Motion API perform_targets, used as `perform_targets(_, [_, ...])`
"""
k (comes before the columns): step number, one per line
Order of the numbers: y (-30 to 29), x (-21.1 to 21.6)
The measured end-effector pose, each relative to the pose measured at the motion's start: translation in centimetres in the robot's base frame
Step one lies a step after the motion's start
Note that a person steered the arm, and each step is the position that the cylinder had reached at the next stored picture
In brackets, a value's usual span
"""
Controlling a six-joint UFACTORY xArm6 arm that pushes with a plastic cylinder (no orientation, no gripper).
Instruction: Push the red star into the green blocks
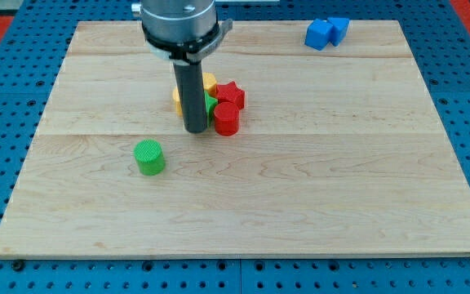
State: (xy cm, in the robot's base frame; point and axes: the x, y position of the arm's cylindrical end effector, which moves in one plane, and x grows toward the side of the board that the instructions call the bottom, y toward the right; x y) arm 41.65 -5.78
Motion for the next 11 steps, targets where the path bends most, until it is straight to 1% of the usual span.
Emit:
perform_targets(1, [-0.1, -4.3])
perform_targets(3, [3.0, -9.1])
perform_targets(5, [9.6, -13.2])
perform_targets(6, [13.4, -13.6])
perform_targets(7, [7.1, -16.7])
perform_targets(8, [6.6, -19.4])
perform_targets(9, [6.7, -21.2])
perform_targets(10, [3.9, -21.2])
perform_targets(11, [3.1, -21.0])
